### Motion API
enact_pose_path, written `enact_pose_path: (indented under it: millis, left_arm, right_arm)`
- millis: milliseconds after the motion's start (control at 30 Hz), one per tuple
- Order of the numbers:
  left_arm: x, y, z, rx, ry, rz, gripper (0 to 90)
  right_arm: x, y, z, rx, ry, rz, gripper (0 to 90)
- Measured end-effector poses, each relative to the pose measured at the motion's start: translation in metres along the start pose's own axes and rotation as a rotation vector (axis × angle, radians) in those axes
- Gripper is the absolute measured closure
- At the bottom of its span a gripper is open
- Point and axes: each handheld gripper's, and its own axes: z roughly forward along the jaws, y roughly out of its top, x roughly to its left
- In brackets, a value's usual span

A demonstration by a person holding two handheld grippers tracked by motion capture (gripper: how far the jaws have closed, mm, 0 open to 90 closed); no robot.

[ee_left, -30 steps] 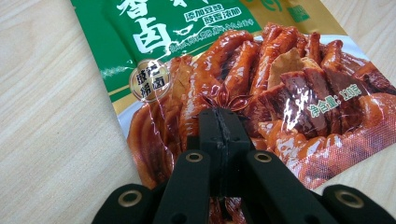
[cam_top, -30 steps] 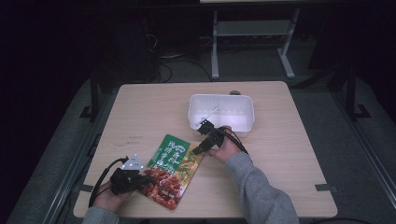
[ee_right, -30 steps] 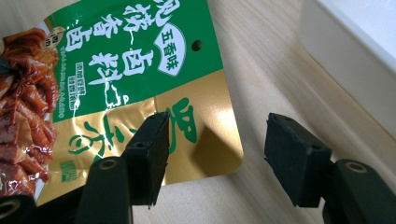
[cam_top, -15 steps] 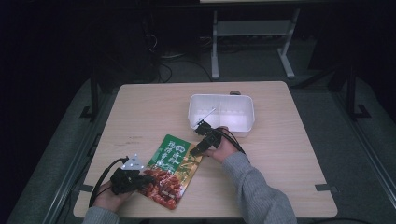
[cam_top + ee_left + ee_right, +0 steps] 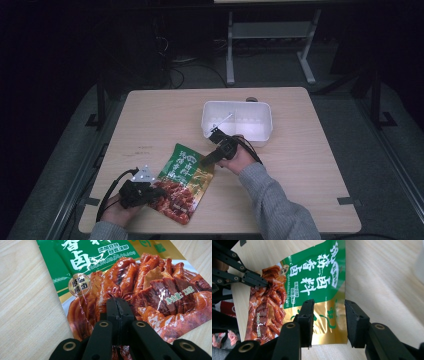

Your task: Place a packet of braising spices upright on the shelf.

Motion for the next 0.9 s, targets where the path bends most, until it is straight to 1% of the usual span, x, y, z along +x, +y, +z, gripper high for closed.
enact_pose_path:
  millis: [33, 100, 200, 233, 300, 333, 433, 467, 533, 567, 633, 667, 700, 733, 767, 900]
  left_arm:
    - [0.0, 0.0, 0.0, 0.0, 0.0, 0.0, 89.7]
    - [0.0, 0.0, 0.0, 0.0, 0.0, 0.0, 89.7]
    - [0.0, 0.0, 0.0, 0.0, 0.0, 0.001, 89.6]
    - [0.0, 0.0, 0.0, 0.0, 0.001, 0.001, 89.6]
    - [0.0, 0.0, 0.0, 0.001, 0.002, 0.001, 89.5]
    - [0.0, 0.0, 0.0, 0.0, 0.002, 0.001, 89.3]
    - [0.0, 0.0, 0.0, -0.001, 0.001, 0.001, 89.1]
    - [0.0, 0.0, 0.0, -0.002, 0.001, -0.001, 88.6]
    - [0.0, 0.0, 0.0, -0.001, 0.002, 0.003, 88.3]
    - [-0.001, 0.001, 0.0, -0.001, 0.002, 0.003, 87.8]
    - [-0.001, 0.0, 0.0, -0.003, 0.002, 0.002, 87.5]
    - [-0.001, 0.0, 0.0, -0.005, 0.003, -0.001, 86.8]
    - [-0.001, 0.0, 0.0, -0.005, 0.003, -0.001, 86.4]
    - [-0.001, 0.0, 0.0, -0.005, 0.004, -0.001, 85.8]
    - [-0.001, 0.001, 0.0, -0.005, 0.007, 0.0, 85.1]
    - [0.0, 0.0, -0.002, -0.006, 0.01, -0.001, 83.0]
  right_arm:
    - [0.001, 0.001, 0.004, 0.012, -0.002, -0.002, 62.2]
    - [0.001, 0.001, 0.006, 0.016, -0.006, -0.002, 62.6]
    - [0.001, 0.002, 0.012, 0.033, -0.024, -0.003, 64.5]
    - [0.001, 0.002, 0.018, 0.055, -0.05, -0.007, 65.3]
    - [0.001, 0.003, 0.019, 0.061, -0.058, -0.01, 65.5]
    - [0.001, 0.003, 0.024, 0.073, -0.075, -0.011, 67.2]
    - [0.001, 0.003, 0.027, 0.078, -0.085, -0.012, 68.8]
    - [-0.001, 0.003, 0.03, 0.079, -0.083, -0.008, 71.1]
    - [-0.001, 0.003, 0.032, 0.08, -0.083, -0.007, 71.8]
    - [-0.001, 0.003, 0.035, 0.088, -0.087, -0.012, 74.4]
    - [0.0, 0.003, 0.037, 0.092, -0.089, -0.016, 76.0]
    - [0.001, 0.003, 0.038, 0.095, -0.096, -0.029, 80.8]
    - [0.001, 0.003, 0.038, 0.095, -0.096, -0.029, 80.8]
    - [0.002, 0.004, 0.037, 0.094, -0.095, -0.03, 87.5]
    - [0.002, 0.004, 0.037, 0.09, -0.089, -0.03, 88.9]
    - [0.004, 0.004, 0.035, 0.087, -0.08, -0.04, 89.5]
